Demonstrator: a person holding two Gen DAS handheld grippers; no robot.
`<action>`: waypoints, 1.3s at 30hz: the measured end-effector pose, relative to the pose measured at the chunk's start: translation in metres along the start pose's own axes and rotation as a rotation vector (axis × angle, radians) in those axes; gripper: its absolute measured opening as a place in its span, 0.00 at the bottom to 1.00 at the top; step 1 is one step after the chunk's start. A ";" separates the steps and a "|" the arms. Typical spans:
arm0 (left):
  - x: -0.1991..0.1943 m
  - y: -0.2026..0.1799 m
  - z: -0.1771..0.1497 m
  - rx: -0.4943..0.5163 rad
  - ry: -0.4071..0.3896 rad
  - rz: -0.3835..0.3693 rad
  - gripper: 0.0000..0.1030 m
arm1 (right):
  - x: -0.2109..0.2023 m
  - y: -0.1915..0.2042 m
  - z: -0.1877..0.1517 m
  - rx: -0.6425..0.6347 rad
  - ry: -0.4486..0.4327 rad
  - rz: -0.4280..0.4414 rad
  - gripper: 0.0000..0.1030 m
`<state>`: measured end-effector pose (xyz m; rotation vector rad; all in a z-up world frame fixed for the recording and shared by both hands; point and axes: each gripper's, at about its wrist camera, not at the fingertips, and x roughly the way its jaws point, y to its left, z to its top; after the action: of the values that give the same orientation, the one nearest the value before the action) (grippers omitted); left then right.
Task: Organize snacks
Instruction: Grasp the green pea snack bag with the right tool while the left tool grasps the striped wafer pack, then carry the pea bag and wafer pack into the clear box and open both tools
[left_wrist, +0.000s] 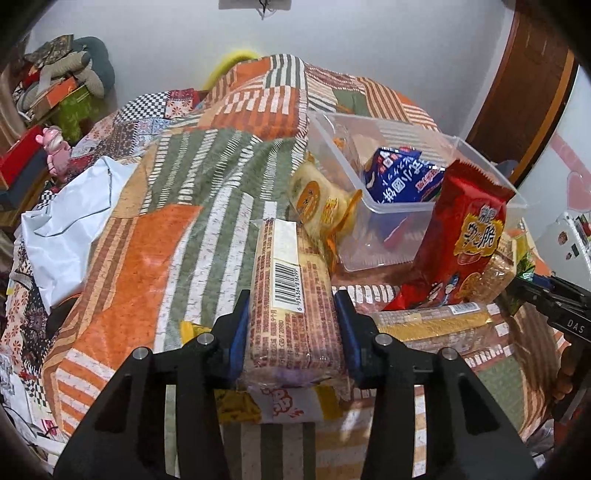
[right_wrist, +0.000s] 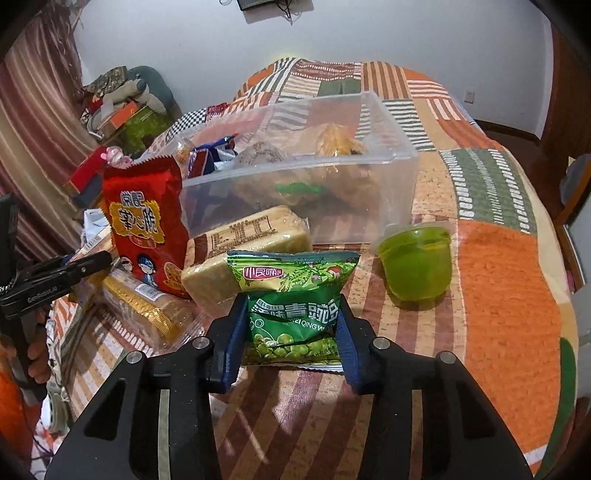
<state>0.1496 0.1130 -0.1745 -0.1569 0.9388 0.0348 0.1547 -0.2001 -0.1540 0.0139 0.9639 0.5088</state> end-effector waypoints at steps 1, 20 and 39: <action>-0.003 0.001 0.000 -0.003 -0.005 0.000 0.42 | -0.002 0.000 0.001 -0.002 -0.004 -0.003 0.39; -0.070 -0.012 0.014 -0.012 -0.163 -0.034 0.42 | -0.045 0.011 0.023 -0.046 -0.150 -0.032 0.39; -0.052 -0.055 0.078 0.077 -0.221 -0.080 0.42 | -0.055 0.006 0.061 -0.058 -0.259 -0.033 0.39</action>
<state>0.1868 0.0727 -0.0813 -0.1168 0.7121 -0.0565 0.1743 -0.2048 -0.0741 0.0116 0.6953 0.4913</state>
